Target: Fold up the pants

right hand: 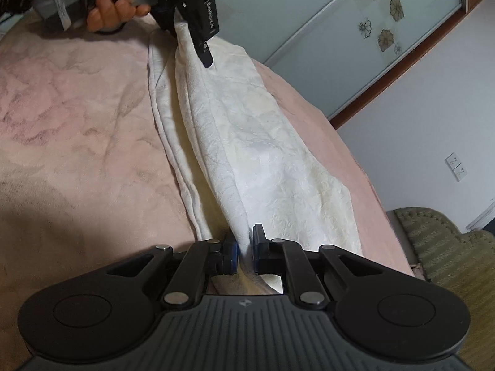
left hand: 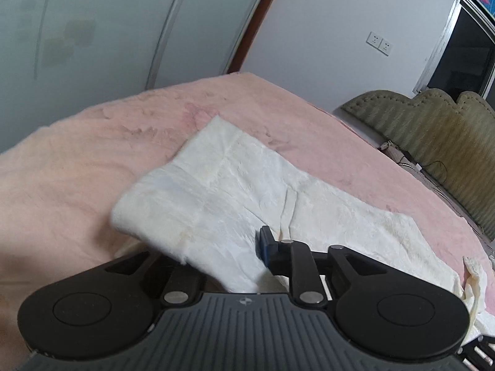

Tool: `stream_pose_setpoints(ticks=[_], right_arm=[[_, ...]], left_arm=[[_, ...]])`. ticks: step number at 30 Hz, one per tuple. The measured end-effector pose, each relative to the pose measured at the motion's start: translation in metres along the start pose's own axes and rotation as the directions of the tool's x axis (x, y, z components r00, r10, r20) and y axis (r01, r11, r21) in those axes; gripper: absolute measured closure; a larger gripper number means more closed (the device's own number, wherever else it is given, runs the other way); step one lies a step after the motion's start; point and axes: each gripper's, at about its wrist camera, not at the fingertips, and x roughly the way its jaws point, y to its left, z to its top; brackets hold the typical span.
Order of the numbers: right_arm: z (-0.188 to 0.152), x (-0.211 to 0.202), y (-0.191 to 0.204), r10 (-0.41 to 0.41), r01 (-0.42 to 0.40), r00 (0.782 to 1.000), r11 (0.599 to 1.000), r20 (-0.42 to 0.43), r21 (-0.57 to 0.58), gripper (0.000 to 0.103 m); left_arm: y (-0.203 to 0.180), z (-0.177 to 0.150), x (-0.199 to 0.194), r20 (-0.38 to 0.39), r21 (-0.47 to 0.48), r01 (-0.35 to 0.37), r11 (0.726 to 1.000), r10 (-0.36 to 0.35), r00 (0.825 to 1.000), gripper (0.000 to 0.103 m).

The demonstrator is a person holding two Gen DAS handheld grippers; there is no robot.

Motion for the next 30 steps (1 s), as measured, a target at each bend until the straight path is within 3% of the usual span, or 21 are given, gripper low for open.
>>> stream_pose_setpoints(ticks=[2,3,5,9,11,13,16,18,20,23,26,28,30], right_arm=[[0.001,-0.003,0.015,-0.066,0.065,0.998,0.995,-0.003,-0.073,0.093],[0.000,-0.005,0.021,-0.092,0.092,0.996,0.989,-0.001,-0.117,0.093],[-0.001,-0.013,0.021,-0.091,0.090,0.996,0.985,0.001,-0.150,0.091],[-0.010,-0.042,-0.004,0.035,-0.035,0.999,0.998,0.000,-0.047,0.086],[-0.016,-0.053,-0.033,0.121,-0.123,0.992,0.986,0.024,0.110,0.085],[-0.023,-0.056,-0.061,0.144,-0.159,0.987,0.943,0.073,0.292,0.085],[-0.031,-0.042,-0.085,0.088,-0.110,0.994,0.872,0.068,0.477,0.084],[-0.038,-0.025,-0.088,0.134,-0.115,0.991,0.835,0.004,0.538,0.078],[-0.045,-0.016,-0.084,0.210,-0.148,0.977,0.818,-0.047,0.556,0.077],[-0.058,-0.043,-0.099,0.183,-0.152,0.983,0.795,0.006,0.588,0.077],[-0.091,-0.061,-0.130,0.021,0.044,0.996,0.735,-0.088,0.676,0.076],[-0.125,-0.071,-0.152,-0.053,0.185,0.978,0.651,-0.200,0.736,0.076],[-0.168,-0.082,-0.169,-0.079,0.300,0.948,0.541,-0.308,0.786,0.070]], left_arm=[[0.005,0.008,-0.004,0.017,-0.034,-0.027,0.999,0.028,0.999,0.064],[0.008,0.012,-0.009,0.038,-0.046,-0.059,0.997,0.061,0.997,0.056],[0.012,0.019,-0.018,0.089,-0.052,-0.169,0.984,0.173,0.981,0.043],[0.012,0.029,-0.043,0.198,-0.016,-0.364,0.931,0.359,0.912,0.040],[0.000,0.030,-0.053,0.233,0.008,-0.387,0.922,0.375,0.897,0.040],[-0.023,0.028,-0.057,0.239,0.073,-0.322,0.944,0.297,0.924,0.035],[-0.069,0.013,-0.048,0.175,0.207,-0.169,0.964,0.134,0.975,0.029],[-0.100,-0.003,-0.038,0.112,0.289,-0.062,0.955,0.031,0.993,0.028],[-0.127,-0.020,-0.029,0.050,0.352,0.016,0.936,-0.036,0.998,0.027],[-0.163,-0.046,-0.023,0.006,0.434,0.106,0.895,-0.121,0.993,0.027],[-0.195,-0.068,-0.020,-0.030,0.512,0.204,0.835,-0.220,0.975,0.027],[-0.218,-0.084,-0.020,-0.067,0.561,0.283,0.778,-0.298,0.952,0.027],[-0.235,-0.099,-0.017,-0.111,0.607,0.364,0.706,-0.379,0.919,0.028]])
